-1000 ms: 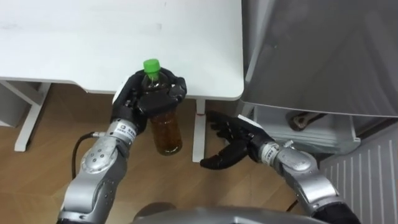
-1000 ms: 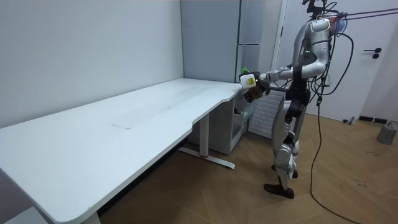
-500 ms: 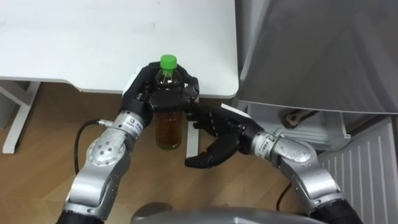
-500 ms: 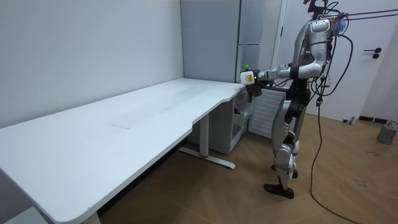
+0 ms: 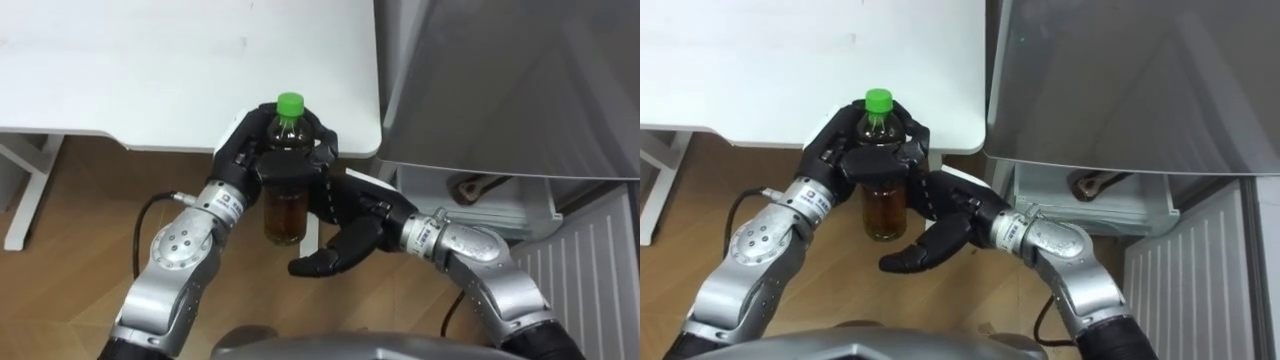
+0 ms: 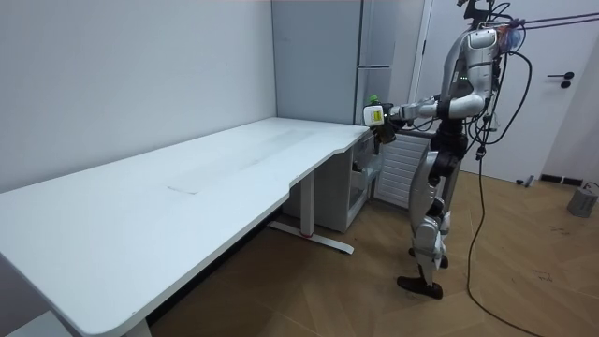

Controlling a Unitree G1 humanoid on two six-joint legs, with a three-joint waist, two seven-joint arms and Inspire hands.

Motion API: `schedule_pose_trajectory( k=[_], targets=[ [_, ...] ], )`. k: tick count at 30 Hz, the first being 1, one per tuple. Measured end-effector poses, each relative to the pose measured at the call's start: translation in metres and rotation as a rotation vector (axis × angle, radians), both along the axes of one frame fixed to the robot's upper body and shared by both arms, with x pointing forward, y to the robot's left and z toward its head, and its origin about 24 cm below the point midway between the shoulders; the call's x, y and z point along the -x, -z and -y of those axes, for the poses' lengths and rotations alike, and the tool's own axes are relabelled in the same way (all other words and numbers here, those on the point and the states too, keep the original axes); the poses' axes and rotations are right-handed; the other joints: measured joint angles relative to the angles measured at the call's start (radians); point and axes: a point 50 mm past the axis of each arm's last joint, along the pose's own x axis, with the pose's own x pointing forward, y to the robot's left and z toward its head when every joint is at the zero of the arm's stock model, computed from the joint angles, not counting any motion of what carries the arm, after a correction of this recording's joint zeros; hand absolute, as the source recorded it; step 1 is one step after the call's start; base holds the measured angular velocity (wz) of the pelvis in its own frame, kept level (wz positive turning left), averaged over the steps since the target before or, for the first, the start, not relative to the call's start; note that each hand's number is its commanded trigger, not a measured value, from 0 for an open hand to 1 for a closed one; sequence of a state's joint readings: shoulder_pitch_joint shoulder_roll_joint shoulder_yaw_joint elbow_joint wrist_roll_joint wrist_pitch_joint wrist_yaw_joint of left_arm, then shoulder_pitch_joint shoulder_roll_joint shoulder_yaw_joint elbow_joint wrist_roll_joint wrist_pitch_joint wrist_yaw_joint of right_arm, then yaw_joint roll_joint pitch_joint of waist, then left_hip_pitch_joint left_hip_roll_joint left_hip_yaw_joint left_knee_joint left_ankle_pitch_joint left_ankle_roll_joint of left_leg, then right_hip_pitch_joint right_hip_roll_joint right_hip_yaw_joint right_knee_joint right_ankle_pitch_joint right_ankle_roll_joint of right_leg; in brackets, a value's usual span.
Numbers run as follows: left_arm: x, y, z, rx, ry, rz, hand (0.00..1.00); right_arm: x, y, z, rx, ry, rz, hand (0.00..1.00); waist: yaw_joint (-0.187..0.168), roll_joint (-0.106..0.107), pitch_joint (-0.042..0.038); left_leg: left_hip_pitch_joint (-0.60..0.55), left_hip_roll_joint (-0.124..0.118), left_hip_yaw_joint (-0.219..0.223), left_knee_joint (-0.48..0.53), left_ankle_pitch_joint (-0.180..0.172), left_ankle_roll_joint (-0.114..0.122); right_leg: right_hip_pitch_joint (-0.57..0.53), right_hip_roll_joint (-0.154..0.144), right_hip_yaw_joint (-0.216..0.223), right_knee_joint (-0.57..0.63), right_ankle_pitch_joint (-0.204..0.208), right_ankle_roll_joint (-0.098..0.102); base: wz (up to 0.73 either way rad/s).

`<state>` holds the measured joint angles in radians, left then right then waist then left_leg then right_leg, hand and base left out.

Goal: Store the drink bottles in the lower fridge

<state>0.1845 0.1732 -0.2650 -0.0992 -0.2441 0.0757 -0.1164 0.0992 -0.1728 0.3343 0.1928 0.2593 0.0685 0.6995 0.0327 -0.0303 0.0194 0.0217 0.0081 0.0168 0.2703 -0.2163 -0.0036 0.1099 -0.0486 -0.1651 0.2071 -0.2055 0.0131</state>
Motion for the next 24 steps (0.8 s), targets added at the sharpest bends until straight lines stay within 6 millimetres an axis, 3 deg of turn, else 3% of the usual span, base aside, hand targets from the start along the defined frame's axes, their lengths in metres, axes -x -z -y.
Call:
schedule_pose_trajectory(
  k=[24],
  targets=[
    [0.004,0.003,-0.002,-0.051,0.049,-0.012,1.00,0.011,0.016,-0.004,-0.147,0.050,-0.170,0.00,0.002,-0.007,-0.0047,0.004,0.000,-0.004,0.004,0.000,0.000,0.010,0.000,-0.002,0.007,0.000,0.000,0.00]
  ],
)
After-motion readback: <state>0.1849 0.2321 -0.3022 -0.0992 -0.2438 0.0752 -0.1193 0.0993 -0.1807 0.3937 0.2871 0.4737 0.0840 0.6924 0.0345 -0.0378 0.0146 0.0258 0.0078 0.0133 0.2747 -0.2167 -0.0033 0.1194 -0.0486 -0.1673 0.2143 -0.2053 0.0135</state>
